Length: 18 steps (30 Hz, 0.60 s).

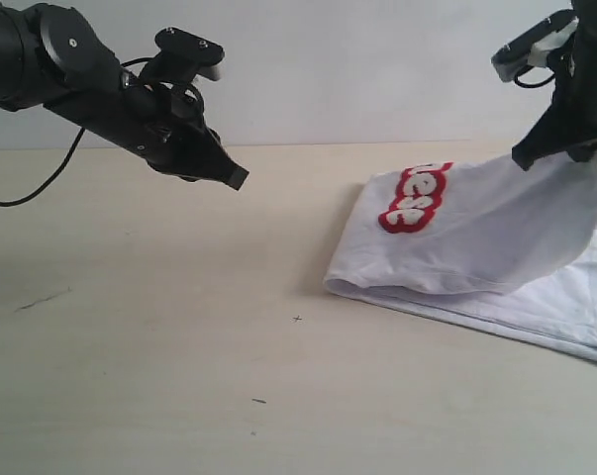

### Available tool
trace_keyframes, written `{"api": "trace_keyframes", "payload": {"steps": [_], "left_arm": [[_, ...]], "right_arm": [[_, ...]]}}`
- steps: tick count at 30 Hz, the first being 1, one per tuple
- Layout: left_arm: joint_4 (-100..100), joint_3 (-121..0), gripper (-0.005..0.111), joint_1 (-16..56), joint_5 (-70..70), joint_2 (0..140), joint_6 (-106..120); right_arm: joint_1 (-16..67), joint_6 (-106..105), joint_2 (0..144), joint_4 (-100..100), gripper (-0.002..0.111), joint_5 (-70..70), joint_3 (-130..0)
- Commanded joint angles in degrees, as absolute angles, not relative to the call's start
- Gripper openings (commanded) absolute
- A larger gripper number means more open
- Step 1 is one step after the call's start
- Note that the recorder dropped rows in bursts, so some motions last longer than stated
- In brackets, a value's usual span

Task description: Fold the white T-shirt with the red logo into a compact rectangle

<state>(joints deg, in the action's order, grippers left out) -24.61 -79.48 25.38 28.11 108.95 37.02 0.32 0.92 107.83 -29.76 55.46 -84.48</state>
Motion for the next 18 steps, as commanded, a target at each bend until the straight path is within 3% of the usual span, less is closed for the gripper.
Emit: {"api": "trace_keyframes", "payload": {"steps": [1,7,11,15,18], "left_arm": [[-24.94,-79.47,0.0,25.23,26.63,108.46,37.15],[-24.94,-79.47,0.0,25.23,26.63,108.46,37.15],[-24.94,-79.47,0.0,25.23,26.51,108.46,37.15],[-24.94,-79.47,0.0,25.23,26.51,108.46,37.15],[-24.94,-79.47,0.0,25.23,26.51,108.46,37.15]], "right_arm": [[0.33,3.76,109.96,-38.02,0.0,60.08,-84.42],[0.33,5.61,113.41,-46.19,0.001,63.73,-84.42],[0.33,5.61,115.76,-53.39,0.009,69.96,-84.42],[0.33,7.36,116.05,-54.25,0.023,69.39,-84.42],[0.33,8.08,116.05,-54.56,0.043,68.86,-84.42]]}}
